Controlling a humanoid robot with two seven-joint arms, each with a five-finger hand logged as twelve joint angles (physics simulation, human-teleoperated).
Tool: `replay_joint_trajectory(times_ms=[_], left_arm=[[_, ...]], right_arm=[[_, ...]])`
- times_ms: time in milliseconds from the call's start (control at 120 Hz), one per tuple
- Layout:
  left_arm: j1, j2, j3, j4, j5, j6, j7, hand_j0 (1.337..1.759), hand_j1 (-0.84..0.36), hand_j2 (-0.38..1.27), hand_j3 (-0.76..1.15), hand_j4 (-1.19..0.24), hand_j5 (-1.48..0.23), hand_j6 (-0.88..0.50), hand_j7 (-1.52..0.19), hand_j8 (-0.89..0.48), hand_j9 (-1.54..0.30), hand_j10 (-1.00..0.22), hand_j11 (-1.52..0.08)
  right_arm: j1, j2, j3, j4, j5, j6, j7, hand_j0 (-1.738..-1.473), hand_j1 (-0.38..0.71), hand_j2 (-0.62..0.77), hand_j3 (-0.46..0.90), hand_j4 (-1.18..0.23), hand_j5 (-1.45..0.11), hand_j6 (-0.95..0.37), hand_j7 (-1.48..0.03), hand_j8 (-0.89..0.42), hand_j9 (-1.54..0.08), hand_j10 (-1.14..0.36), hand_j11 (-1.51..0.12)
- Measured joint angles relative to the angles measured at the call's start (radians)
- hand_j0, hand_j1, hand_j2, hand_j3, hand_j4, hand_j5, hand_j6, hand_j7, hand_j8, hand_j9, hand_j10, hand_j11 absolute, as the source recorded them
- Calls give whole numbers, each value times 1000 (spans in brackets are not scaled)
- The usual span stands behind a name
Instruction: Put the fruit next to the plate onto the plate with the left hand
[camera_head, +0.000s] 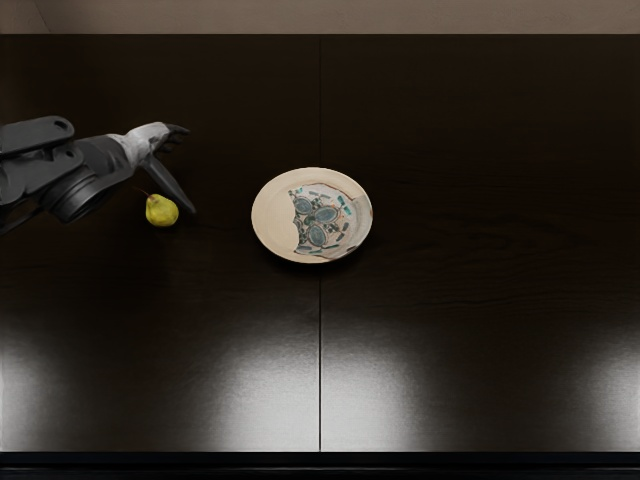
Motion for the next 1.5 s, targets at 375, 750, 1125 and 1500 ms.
replay_joint_trajectory(times_ms=[375,750,1125,1500], left_arm=[[12,8,88,-33,2,34,1,1658,97,44,0,-212,-274,-213,-274,-213,-274,-212,-274],[10,45,93,-73,3,34,7,1658,-96,77,0,-375,-486,-376,-485,-376,-485,-376,-485],[11,54,93,-94,1,32,10,1658,-199,94,0,-459,-596,-460,-596,-460,-596,-459,-596],[12,67,93,-96,0,31,12,1658,-229,104,0,-485,-632,-486,-632,-486,-632,-486,-632]], right_arm=[[0,0,0,0,0,0,0,-1658,-326,-4,0,-19,-24,-19,-24,-19,-24,-19,-24],[0,0,0,0,0,0,0,-1658,-326,-4,0,-19,-24,-19,-24,-19,-24,-19,-24],[0,0,0,0,0,0,0,-1658,-327,-4,0,-19,-24,-19,-24,-19,-24,-19,-24],[0,0,0,0,0,0,0,-1658,-327,-4,0,-19,-24,-19,-24,-19,-24,-19,-24]])
